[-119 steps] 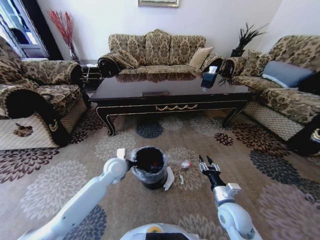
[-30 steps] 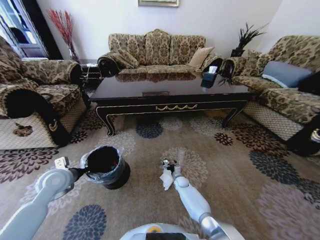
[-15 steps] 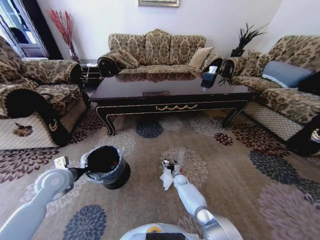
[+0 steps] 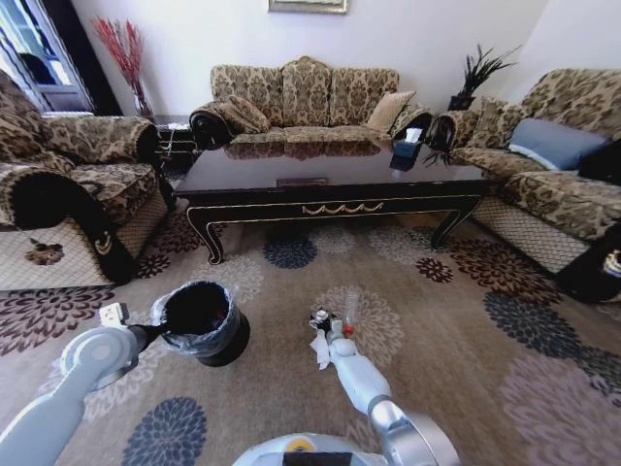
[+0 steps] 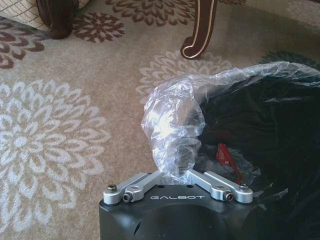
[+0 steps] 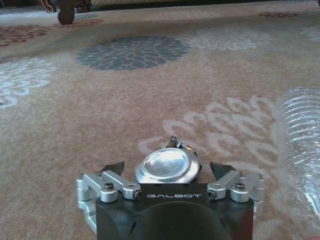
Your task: Move to the front of the table and pick up the trash from the floor, then place it into the trash bin.
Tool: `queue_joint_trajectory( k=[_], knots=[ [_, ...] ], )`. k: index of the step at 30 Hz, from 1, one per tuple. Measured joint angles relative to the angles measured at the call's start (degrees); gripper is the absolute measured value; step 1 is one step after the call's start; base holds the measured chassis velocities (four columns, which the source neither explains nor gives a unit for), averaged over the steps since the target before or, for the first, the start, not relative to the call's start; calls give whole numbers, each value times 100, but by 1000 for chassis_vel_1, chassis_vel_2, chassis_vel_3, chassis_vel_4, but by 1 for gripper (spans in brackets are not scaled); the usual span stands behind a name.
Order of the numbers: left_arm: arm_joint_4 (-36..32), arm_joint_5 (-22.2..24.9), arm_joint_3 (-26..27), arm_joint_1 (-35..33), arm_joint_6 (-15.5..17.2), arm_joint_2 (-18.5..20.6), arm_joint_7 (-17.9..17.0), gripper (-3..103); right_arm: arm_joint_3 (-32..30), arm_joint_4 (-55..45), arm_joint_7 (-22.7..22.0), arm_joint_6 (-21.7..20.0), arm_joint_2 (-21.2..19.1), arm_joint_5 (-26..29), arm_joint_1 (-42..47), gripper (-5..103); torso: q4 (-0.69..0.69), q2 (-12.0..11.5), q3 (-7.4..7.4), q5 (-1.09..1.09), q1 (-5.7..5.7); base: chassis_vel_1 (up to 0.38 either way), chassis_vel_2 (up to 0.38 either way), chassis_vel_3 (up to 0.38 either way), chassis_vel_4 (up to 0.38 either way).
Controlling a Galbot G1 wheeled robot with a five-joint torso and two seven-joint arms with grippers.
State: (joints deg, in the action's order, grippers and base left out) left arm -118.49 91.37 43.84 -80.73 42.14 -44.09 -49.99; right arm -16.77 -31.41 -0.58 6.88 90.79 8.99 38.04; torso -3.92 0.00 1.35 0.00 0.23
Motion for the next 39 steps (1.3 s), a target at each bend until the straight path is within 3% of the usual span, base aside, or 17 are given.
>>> queue_joint_trajectory(
  k=[2, 6, 8, 10, 11, 15, 17, 20, 23, 26, 28, 39],
  knots=[
    [0, 0, 17, -9, 0, 0, -1, 0, -3, 61, 20, -2, 21, -1, -33, 86, 0, 0, 0, 0, 0, 0, 0, 0, 0],
    [0, 0, 46, -32, 0, 0, -3, 0, -3, 164, 58, 0, 41, -14, -93, 82, 0, 0, 0, 0, 0, 0, 0, 0, 0],
    [0, -1, 72, -53, 0, 0, -3, 0, -11, 210, 75, 7, 51, -22, -126, 65, 0, 0, 0, 0, 0, 0, 0, 0, 0],
    [0, -1, 82, -59, 0, 0, -3, 0, -12, 210, 78, 9, 51, -24, -129, 65, 0, 0, 0, 0, 0, 0, 0, 0, 0],
    [-4, -2, 102, -72, 0, -1, -4, 0, -12, 190, 85, 11, 46, -24, -126, 60, 0, 0, 0, 0, 0, 0, 0, 0, 0],
    [-14, -2, 109, -73, 0, -9, -3, 0, 109, -193, 79, -37, -68, 105, 47, 46, 1, 0, 0, 0, 0, 0, 0, 0, 0],
    [-13, -6, 95, -62, 0, -13, -3, 0, 161, -335, 65, -70, -117, 177, 115, 46, 0, 0, 0, 1, 0, 0, 0, 0, 0],
    [-8, -17, -5, -6, 0, -42, -2, 0, 330, -857, -6, -205, -286, 444, 362, 30, 0, 0, 0, 0, 0, 0, 0, 0, 0],
    [-4, -29, -77, 31, 0, -62, -2, 0, 410, -1116, -34, -269, -383, 546, 524, 25, -1, 0, 0, 1, 0, 0, 0, 0, 0],
    [-4, -41, -121, 58, 0, -80, -2, 0, 438, -1272, -46, -286, -446, 569, 677, 8, -1, 0, 0, 1, 0, 0, 0, 0, 0],
    [-9, -43, -122, 57, 0, -81, -5, 0, 433, -1314, -49, -286, -457, 571, 712, 4, 0, 0, 0, 1, 0, 0, 0, 0, 0],
    [-40, -73, -177, 53, 0, -102, -11, 0, 461, -2310, -108, -324, -746, 865, 1265, 0, 0, 0, -1, 1, 0, 0, 0, 0, 0]
  ],
)
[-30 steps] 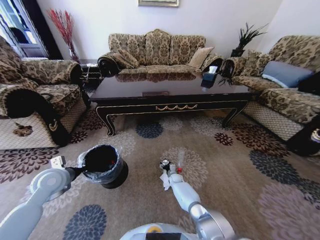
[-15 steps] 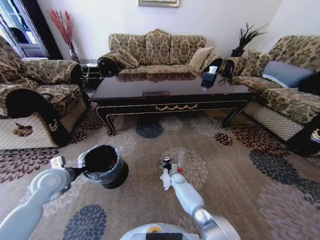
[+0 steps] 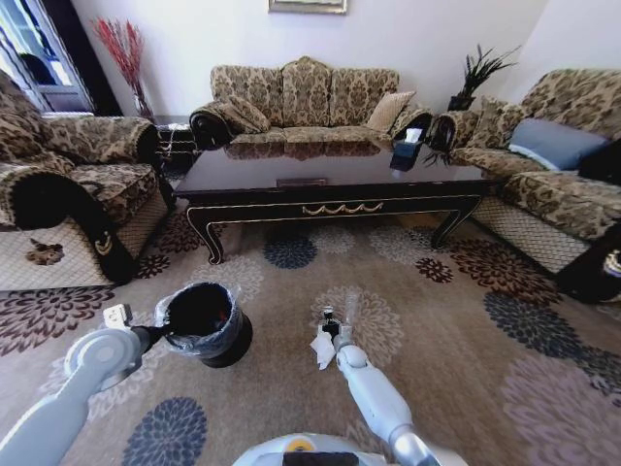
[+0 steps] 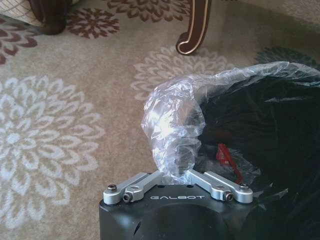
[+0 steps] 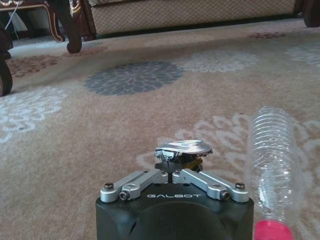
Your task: Move to the front of the table and pick up the trash from the floor, then place it into the trash bin.
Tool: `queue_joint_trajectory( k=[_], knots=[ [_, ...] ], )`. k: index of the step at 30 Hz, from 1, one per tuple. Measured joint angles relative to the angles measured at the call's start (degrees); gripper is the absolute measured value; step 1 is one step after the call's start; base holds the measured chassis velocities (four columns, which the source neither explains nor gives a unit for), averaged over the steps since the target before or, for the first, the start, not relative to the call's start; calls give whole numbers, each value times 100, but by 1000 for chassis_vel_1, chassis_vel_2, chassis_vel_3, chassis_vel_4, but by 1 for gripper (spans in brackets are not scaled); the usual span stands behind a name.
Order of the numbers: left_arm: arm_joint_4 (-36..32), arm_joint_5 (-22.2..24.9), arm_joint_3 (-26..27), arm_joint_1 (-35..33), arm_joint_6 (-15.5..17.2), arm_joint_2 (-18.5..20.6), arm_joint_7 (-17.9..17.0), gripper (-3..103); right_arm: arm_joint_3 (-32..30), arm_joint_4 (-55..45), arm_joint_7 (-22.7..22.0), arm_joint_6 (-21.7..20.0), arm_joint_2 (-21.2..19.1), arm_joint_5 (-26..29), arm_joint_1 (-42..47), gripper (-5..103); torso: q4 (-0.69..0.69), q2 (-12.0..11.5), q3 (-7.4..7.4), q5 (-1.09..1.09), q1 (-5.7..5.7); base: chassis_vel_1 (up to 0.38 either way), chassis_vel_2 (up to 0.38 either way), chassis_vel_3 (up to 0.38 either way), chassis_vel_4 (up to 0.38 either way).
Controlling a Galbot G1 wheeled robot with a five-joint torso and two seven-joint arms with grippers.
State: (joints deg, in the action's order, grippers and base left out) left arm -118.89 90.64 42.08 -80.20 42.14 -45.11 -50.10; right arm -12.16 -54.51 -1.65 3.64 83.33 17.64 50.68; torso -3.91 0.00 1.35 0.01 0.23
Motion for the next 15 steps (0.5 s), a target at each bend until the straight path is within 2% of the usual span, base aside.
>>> queue_joint_trajectory(
  k=[4, 7, 9, 10, 12, 15],
  knots=[
    [-8, -11, -39, 28, 0, -2, -11, 0, -29, -346, -32, -15, -62, 102, 168, 0, 0, 0, 0, 1, 0, 0, 0, 0, 0],
    [-2, -16, -219, 161, 0, 26, -43, 0, -43, -1025, -83, -80, -206, 319, 432, 0, 3, 0, 0, 1, -1, 0, 0, 0, 0],
    [89, -35, -614, 467, 0, 43, -102, 0, -64, -1650, -114, -132, -366, 448, 664, 0, 2, 0, 0, 1, 0, 0, 0, 0, 0],
    [89, -35, -614, 467, 0, 43, -102, 0, -64, -1650, -114, -132, -366, 448, 664, 0, 2, 0, 0, 1, 0, 0, 0, 0, 0],
    [178, -49, -948, 748, 0, 32, -123, 0, -106, -2153, -149, -158, -501, 517, 867, 0, -3, 0, 0, -2, 0, 0, 0, 0, 0],
    [326, -91, -1320, 1101, 0, -23, -122, 0, -218, -2676, -179, -166, -665, 545, 1159, 0, -2, 0, 0, 0, 0, 0, 0, 0, 0]
  ],
)
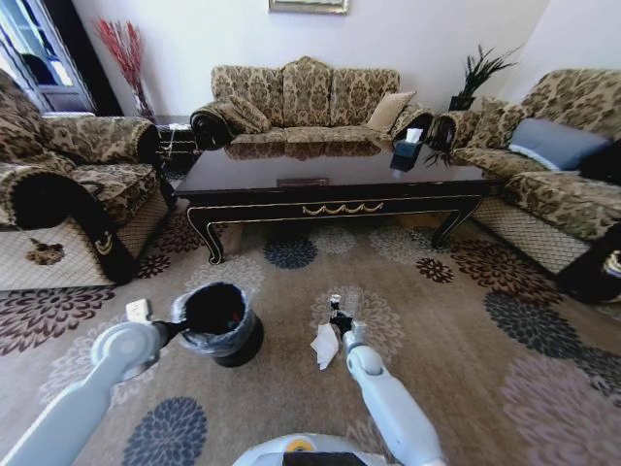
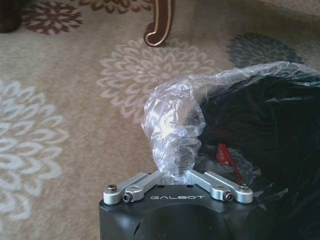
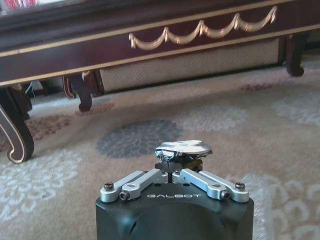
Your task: Move to the front of the table and pick up the trash from the floor, then place it into the trash bin.
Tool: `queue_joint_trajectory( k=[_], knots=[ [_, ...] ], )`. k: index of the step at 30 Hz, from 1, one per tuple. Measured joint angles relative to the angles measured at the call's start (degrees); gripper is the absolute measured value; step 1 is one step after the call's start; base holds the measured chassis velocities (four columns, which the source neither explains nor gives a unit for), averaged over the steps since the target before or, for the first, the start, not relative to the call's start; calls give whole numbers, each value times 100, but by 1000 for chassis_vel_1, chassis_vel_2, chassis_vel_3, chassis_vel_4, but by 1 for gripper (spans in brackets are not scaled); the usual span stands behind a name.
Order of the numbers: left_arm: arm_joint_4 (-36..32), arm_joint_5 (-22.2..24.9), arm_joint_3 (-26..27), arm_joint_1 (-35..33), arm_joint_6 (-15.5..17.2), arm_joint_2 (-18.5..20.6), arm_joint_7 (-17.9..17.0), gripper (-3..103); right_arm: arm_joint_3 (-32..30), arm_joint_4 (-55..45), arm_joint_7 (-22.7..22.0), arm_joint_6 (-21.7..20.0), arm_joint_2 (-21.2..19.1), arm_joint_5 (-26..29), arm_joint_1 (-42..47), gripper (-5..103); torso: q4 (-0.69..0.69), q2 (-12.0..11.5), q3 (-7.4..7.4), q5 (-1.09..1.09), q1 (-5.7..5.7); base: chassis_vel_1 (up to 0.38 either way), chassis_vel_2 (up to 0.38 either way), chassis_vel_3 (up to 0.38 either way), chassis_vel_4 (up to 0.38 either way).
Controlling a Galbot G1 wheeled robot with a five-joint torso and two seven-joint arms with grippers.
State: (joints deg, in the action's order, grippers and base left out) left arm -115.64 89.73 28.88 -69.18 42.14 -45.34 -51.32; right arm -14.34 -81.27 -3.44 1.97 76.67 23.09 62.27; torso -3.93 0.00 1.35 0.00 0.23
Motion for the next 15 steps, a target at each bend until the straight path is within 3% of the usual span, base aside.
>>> queue_joint_trajectory(
  k=[4, 14, 15],
  knots=[
    [167, -19, -268, 254, 0, -24, 6, 0, -116, -300, -2, 2, -113, 5, 196, 0, 3, 0, 0, 0, 0, 0, 0, 0, 0],
    [1139, -86, -2397, 2346, 0, -289, -80, 0, -614, -2450, -12, -89, -545, 156, 1338, 0, 1, 0, 1, 1, 0, 0, 0, 0, 0],
    [1139, -86, -2397, 2346, 0, -289, -80, 0, -614, -2450, -12, -89, -545, 156, 1338, 0, 1, 0, 1, 1, 0, 0, 0, 0, 0]
  ],
)
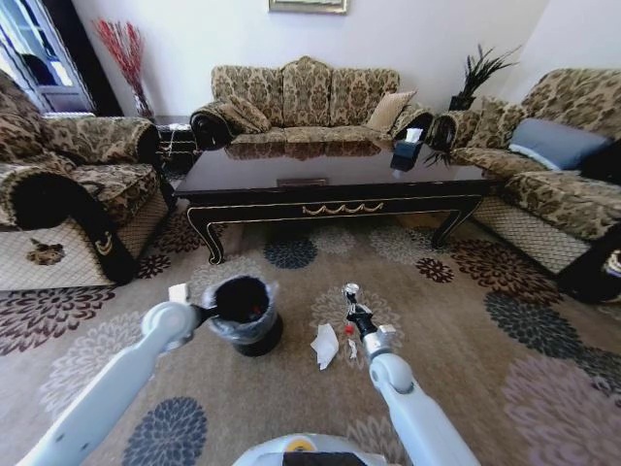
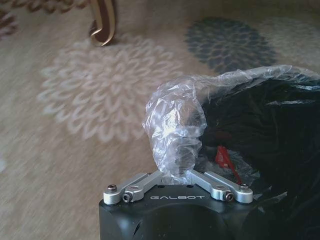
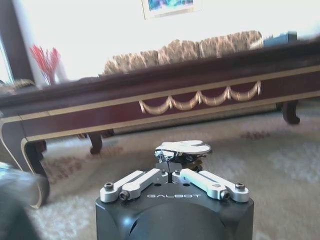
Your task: Move to the front of the table and pick up the trash from the floor, then place it into the trash bin.
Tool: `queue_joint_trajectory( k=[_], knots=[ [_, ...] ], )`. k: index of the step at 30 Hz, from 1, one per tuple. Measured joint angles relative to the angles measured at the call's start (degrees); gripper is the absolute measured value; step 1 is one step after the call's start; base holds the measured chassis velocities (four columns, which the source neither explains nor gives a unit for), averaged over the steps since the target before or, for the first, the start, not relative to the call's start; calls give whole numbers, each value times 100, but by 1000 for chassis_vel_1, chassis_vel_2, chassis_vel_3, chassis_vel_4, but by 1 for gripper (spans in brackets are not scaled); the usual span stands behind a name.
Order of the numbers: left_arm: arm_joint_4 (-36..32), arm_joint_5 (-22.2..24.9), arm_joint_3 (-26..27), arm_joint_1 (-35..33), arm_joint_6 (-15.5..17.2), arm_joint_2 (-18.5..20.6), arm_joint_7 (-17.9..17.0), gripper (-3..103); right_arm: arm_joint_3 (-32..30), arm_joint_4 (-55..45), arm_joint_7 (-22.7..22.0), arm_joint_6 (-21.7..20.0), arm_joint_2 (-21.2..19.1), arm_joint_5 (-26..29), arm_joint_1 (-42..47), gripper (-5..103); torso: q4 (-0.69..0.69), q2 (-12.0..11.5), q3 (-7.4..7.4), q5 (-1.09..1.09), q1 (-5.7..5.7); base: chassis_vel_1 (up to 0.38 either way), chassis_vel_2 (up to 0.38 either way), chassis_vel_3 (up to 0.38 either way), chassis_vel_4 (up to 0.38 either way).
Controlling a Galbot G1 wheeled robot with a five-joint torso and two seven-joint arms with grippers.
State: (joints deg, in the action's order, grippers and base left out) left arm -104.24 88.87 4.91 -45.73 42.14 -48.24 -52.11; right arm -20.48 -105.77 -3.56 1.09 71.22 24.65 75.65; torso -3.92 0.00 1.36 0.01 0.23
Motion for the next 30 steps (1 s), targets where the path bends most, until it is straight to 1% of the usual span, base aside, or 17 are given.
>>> queue_joint_trajectory(
  k=[2, 4, 5, 6, 9, 10, 11, 12, 16, 17, 20, 22, 30],
  knots=[
    [201, 44, -549, 540, -4, -173, -51, 0, -149, -502, 15, 1, -111, -43, 351, 0, -2, 0, -1, 0, 0, 0, 0, 0, 0],
    [270, 78, -871, 813, -3, -361, -122, 0, -223, -936, 28, 6, -176, -97, 612, 0, -2, 0, -1, 2, 0, 0, 0, 0, 0],
    [286, 105, -995, 904, -2, -450, -161, 0, -239, -1114, 34, 7, -194, -131, 711, 0, 0, 0, 0, 0, 0, 0, 0, 0, 0],
    [286, 105, -995, 904, -2, -450, -161, 0, -239, -1114, 34, 7, -194, -131, 711, 0, 0, 0, 0, 0, 0, 0, 0, 0, 0],
    [348, 143, -1397, 1175, -2, -689, -283, 0, -261, -1558, 65, 12, -238, -265, 961, 0, 3, 0, -1, 1, 0, 0, 0, 0, 0],
    [374, 152, -1548, 1266, -2, -759, -310, 0, -255, -1689, 74, 13, -248, -315, 1030, 0, 2, 0, -1, 0, 0, 0, 0, 0, 0],
    [374, 152, -1548, 1266, -2, -759, -310, 0, -255, -1689, 74, 13, -248, -315, 1030, 0, 2, 0, -1, 0, 0, 0, 0, 0, 0],
    [405, 167, -1714, 1364, -2, -828, -340, 0, -237, -1785, 83, 14, -257, -361, 1085, 0, 1, 0, -1, -1, 0, 0, 0, 0, 0],
    [469, 256, -2219, 1718, 0, -1105, -488, 0, -83, -2009, 144, 69, -276, -728, 1348, 0, 2, 0, -1, 0, 0, 0, 0, 0, 0],
    [469, 256, -2219, 1718, 0, -1105, -488, 0, -83, -2009, 144, 69, -276, -728, 1348, 0, 2, 0, -1, 0, 0, 0, 0, 0, 0],
    [451, 311, -2467, 1901, -1, -1307, -587, 0, 41, -2015, 185, 144, -254, -1027, 1521, 0, -1, 0, -1, 0, 0, 0, 0, 0, 0],
    [392, 329, -2537, 1935, 0, -1399, -636, 0, 94, -1995, 204, 186, -210, -1168, 1616, 0, 0, 0, -1, 0, 0, 0, 0, 0, 0],
    [200, 308, -2604, 1789, 2, -1448, -711, 0, 245, -1963, 258, 248, -61, -1499, 1781, 0, 3, 0, -1, -1, 0, 0, 0, 0, 0]
  ],
)
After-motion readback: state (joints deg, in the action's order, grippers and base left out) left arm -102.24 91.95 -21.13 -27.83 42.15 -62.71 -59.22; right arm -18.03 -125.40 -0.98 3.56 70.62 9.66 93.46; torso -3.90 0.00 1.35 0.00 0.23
